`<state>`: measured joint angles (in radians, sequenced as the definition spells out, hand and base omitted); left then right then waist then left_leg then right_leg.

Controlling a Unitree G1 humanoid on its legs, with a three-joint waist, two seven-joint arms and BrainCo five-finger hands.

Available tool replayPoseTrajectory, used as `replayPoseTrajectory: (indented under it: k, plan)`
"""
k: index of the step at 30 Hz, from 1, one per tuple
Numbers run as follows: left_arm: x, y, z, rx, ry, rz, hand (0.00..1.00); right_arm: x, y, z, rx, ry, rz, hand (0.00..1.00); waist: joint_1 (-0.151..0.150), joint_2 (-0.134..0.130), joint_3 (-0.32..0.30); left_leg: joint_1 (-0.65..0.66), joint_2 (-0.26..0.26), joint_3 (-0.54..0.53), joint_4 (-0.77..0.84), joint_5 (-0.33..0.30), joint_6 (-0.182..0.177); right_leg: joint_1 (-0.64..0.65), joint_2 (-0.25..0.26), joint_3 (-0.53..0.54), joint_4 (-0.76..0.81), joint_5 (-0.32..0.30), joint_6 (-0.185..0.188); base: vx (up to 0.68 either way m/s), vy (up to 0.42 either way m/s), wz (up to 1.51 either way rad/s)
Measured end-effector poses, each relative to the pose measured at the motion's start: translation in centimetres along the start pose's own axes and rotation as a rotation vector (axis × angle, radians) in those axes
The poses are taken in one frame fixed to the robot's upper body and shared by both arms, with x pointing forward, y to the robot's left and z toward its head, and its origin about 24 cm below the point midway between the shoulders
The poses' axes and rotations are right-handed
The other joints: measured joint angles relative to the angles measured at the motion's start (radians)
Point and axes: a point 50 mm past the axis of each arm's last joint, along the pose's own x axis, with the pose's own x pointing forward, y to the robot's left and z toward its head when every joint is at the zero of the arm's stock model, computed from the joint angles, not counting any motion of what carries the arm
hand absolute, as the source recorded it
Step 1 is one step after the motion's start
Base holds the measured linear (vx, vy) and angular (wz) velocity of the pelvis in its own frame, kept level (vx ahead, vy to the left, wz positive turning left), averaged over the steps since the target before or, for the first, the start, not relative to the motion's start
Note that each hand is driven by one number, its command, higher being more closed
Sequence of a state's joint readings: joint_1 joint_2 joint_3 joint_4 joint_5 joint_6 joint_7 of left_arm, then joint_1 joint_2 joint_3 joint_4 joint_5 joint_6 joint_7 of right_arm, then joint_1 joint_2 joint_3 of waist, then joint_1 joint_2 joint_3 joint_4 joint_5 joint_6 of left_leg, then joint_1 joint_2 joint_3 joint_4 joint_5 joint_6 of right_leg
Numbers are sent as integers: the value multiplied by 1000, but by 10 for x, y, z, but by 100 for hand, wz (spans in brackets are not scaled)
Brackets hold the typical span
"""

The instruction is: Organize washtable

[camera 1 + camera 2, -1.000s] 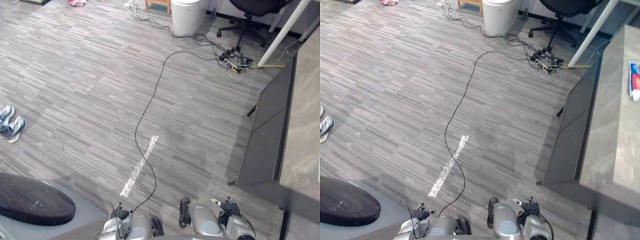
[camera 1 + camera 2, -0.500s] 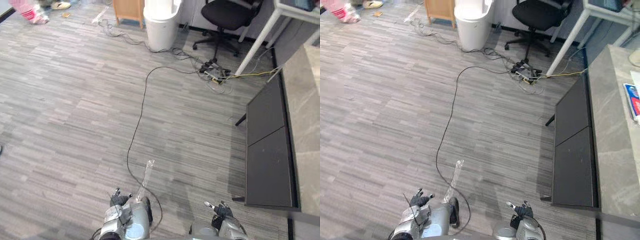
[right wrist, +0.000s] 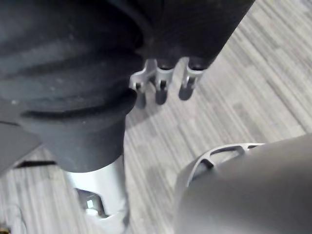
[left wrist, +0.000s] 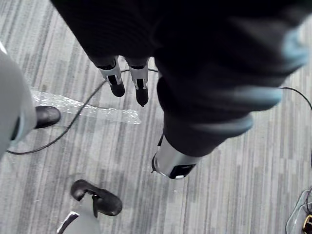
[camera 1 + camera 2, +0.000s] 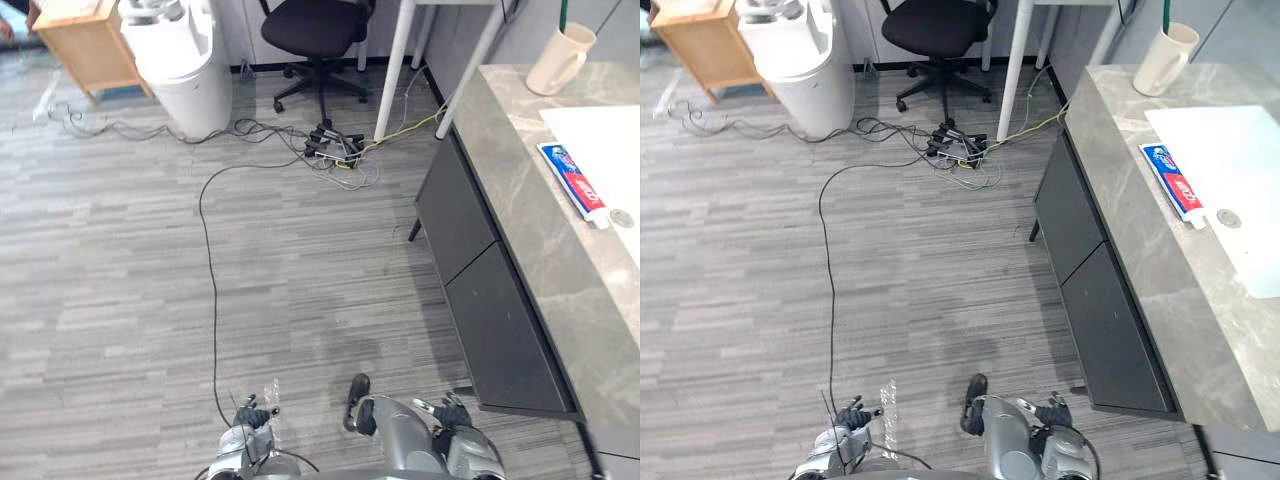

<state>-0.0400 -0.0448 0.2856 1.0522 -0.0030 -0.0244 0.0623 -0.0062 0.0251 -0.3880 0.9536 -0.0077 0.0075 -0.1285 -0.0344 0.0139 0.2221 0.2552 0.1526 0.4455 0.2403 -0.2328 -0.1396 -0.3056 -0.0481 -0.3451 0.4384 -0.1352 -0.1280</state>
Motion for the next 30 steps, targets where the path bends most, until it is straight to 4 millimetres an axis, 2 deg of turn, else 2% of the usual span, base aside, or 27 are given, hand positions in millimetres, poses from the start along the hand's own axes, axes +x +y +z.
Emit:
replayPoseTrajectory:
  k: [1,2,4,6,9,10,11,12,13,14,15,16,17,19,20,21,24,25,27,29,30]
  plan:
    - [0,0,1,7,-2,-1,0,0,0,-1,5,4,-1,0,-9,1,0,-8,20,-16,63,0,-1,26,5,-5,2,-19,4,369,-178,10]
    - [0,-3,1,12,-9,-15,0,-2,0,-5,-2,10,0,0,-11,3,-2,-66,80,-68,272,7,-20,84,32,1,-19,-42,14,269,-157,1]
    - [-2,-8,3,-2,-34,-33,0,-3,-3,-10,-18,19,-4,0,8,10,-6,-222,162,-139,647,3,-21,162,89,23,-62,-61,12,290,-137,-39]
    - [-2,-5,9,-3,-61,-24,0,-4,-3,-14,-22,32,-4,0,13,2,-6,-330,187,-146,757,-7,-4,204,110,46,-73,-78,4,303,-39,-56]
    - [-2,-5,19,-5,-102,-16,0,-5,-3,-17,-14,50,-3,0,27,-12,-3,-439,173,-147,670,-45,61,249,114,121,-80,-96,12,249,32,-64]
    - [-2,-5,20,-7,-105,-14,0,-5,-3,-17,-13,52,-3,0,31,-12,-4,-452,166,-155,628,-48,66,261,113,139,-83,-97,15,244,115,-84]
    - [-2,-6,21,-6,-109,-13,0,-4,-2,-16,-10,53,-2,0,44,-14,-3,-459,136,-198,516,-48,66,283,108,177,-88,-102,29,238,180,-85]
    - [-2,-6,22,-7,-111,-12,0,-5,-3,-18,-11,60,-4,0,52,-27,-2,-462,109,-243,426,-46,62,293,101,211,-89,-110,43,238,209,-93]
    - [-2,-6,21,-10,-112,-7,0,-4,-2,-18,-12,63,-2,0,51,-26,-3,-463,80,-309,337,-41,54,305,95,239,-89,-118,59,249,329,-98]
    - [-3,-6,17,-16,-102,-6,0,-4,-3,-19,-16,66,-5,0,49,-20,-18,-456,48,-387,222,-3,36,302,87,285,-81,-137,93,210,314,-87]
    - [-3,-6,16,-18,-96,-5,0,-5,-4,-22,-18,74,-7,0,51,-24,-25,-446,40,-385,219,25,41,301,80,306,-75,-147,109,276,429,-100]
    - [-3,-3,12,-37,-85,6,0,-6,-2,-26,-18,87,-2,0,51,-32,-49,-427,17,-351,216,36,64,301,55,349,-74,-164,138,279,386,-88]
    - [-2,0,11,-48,-75,20,0,-8,-3,-31,-17,97,-2,0,50,-49,-62,-414,15,-287,220,21,80,297,28,370,-62,-163,154,290,384,-93]
    - [-2,3,9,-54,-68,29,0,-9,0,-34,-22,106,7,0,58,-59,-68,-381,11,-219,221,-6,96,260,6,378,6,-150,181,225,313,-94]
    - [-1,5,9,-50,-63,32,0,-9,1,-32,-25,100,10,0,54,-57,-64,-352,8,-179,215,-18,106,224,-10,370,79,-143,192,224,324,-139]
    - [-1,8,5,-44,-45,39,0,-8,2,-28,-30,88,14,0,51,-54,-61,-280,6,-98,186,-29,122,160,-38,348,218,-116,203,166,220,-128]
    - [-2,10,0,-42,-25,44,0,-7,1,-24,-37,73,17,0,50,-46,-58,-175,8,-14,122,-30,124,119,-95,206,319,-130,187,142,159,-111]
    - [-2,10,-4,-39,-4,40,0,-6,2,-22,-58,63,21,0,47,-44,-60,-110,11,52,50,-27,120,93,-131,51,302,-140,166,152,131,-91]
    - [-1,7,-4,-7,-2,25,0,-5,-1,-21,-72,60,15,0,44,-43,-60,-82,7,92,3,-20,107,64,-136,-60,209,-138,166,209,33,-82]
    - [-1,10,-6,41,11,19,0,-5,1,-19,-81,59,23,0,36,-46,-60,-73,-6,117,-20,-13,95,44,-97,-97,20,-66,130,264,-55,-60]
    - [0,12,-6,60,14,22,0,-4,1,-19,-91,64,27,0,30,-53,-60,-53,-27,109,-30,-14,85,56,-78,-90,-62,37,67,298,-61,-81]
